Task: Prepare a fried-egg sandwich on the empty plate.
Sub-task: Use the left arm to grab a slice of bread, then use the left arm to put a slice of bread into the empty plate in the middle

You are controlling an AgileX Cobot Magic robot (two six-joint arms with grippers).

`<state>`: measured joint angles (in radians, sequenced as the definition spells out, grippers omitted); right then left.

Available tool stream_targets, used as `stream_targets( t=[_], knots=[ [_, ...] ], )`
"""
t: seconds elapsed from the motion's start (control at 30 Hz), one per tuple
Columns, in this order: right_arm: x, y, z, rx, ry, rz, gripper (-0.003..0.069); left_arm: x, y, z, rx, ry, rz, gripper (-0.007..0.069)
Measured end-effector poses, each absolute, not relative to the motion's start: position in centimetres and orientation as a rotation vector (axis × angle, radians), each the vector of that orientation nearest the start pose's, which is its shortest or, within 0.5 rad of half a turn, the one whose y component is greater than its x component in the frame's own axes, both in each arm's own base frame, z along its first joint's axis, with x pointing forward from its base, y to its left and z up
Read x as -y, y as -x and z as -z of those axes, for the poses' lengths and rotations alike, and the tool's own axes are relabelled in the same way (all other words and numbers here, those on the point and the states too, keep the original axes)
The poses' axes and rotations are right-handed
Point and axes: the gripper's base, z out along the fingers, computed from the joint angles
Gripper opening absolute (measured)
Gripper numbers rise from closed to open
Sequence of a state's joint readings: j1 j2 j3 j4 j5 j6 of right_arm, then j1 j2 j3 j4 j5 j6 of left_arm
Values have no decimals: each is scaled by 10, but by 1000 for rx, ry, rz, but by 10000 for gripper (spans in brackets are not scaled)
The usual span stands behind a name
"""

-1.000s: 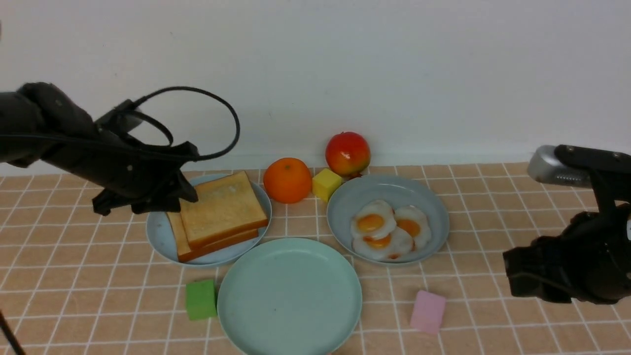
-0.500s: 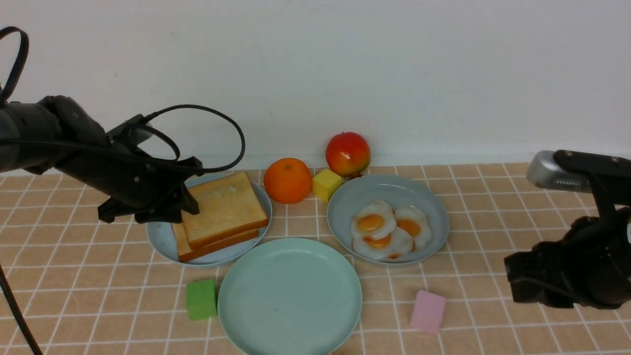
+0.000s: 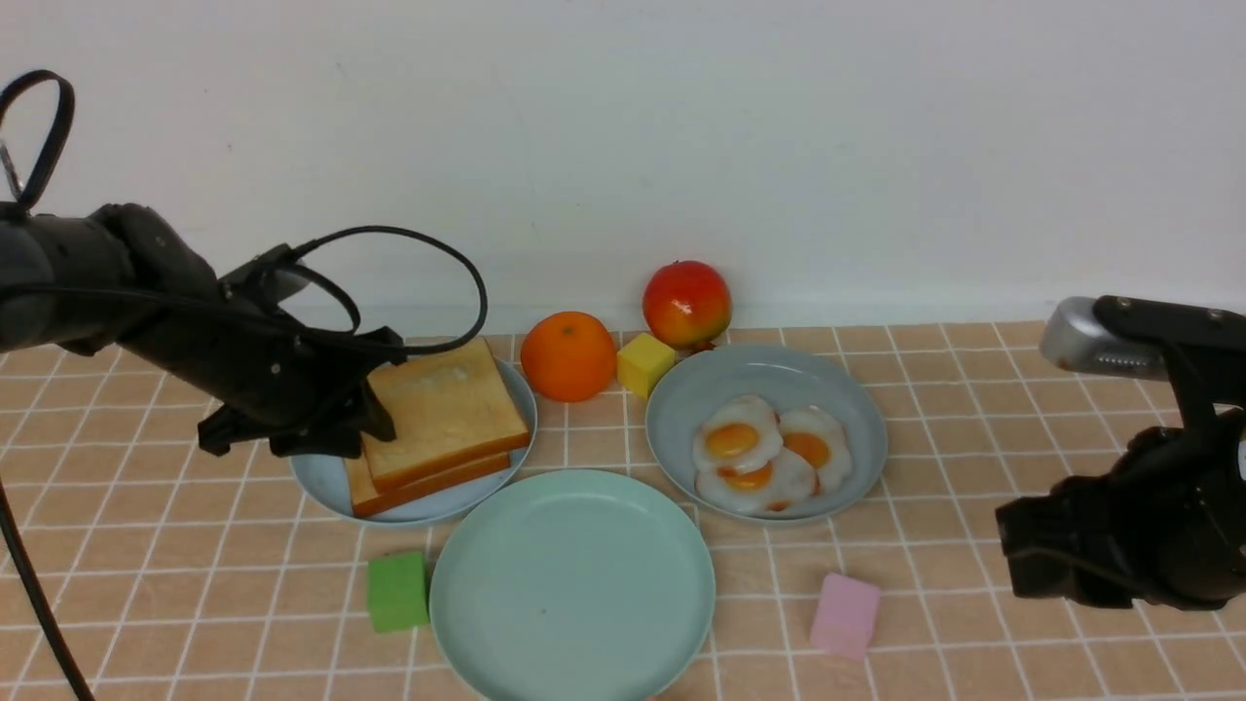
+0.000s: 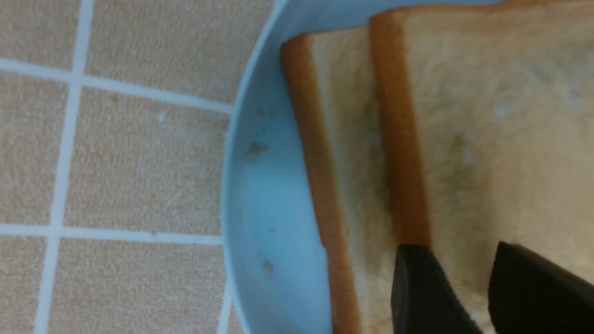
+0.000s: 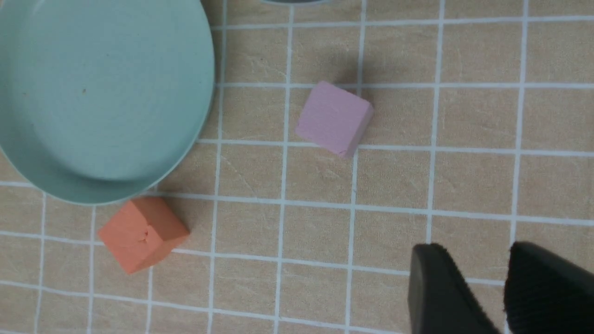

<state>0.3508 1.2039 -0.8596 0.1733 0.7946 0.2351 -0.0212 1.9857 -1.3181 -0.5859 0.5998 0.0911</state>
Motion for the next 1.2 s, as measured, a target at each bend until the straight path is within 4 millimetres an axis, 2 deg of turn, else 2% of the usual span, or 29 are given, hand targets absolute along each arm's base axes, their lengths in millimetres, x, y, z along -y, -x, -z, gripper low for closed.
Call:
stream_targets(
  t=[0.33,0.53,0.67,0.8,0.83,0.87,0.9,0.93,0.97,1.0,1.03,1.13,1.2],
  knots=[
    [-89,-210,-280,-2661,35,-404,239,38,-412,-163,-2673,433,568,216],
    [-89,-210,-280,-2661,34,-406,239,38,-412,-164,-2674,432,571,90],
    [-89,-210,-280,-2661,34,-406,239,38,-409,-174,-2668,403,565,80],
    [-89,-210,-280,-2661,34,-406,239,38,-399,-218,-2591,340,566,76],
    [-89,-210,-280,-2661,34,-406,239,38,-398,-220,-2587,337,567,76],
    [-89,-210,-280,-2661,34,-406,239,38,-394,-232,-2570,323,574,72],
    [-89,-210,-280,-2661,34,-406,239,42,-386,-249,-2553,292,593,70],
    [-89,-210,-280,-2661,34,-406,239,42,-384,-251,-2551,287,595,70],
    [-89,-210,-280,-2660,34,-406,239,50,-373,-264,-2550,242,617,70],
    [-89,-210,-280,-2660,34,-406,239,51,-372,-265,-2549,238,618,70],
    [-89,-211,-280,-2659,34,-406,239,61,-363,-268,-2562,200,636,70],
    [-89,-211,-280,-2657,34,-407,239,86,-345,-256,-2627,126,670,69],
    [-89,-211,-280,-2656,34,-407,239,103,-331,-237,-2687,86,675,69]
  ],
)
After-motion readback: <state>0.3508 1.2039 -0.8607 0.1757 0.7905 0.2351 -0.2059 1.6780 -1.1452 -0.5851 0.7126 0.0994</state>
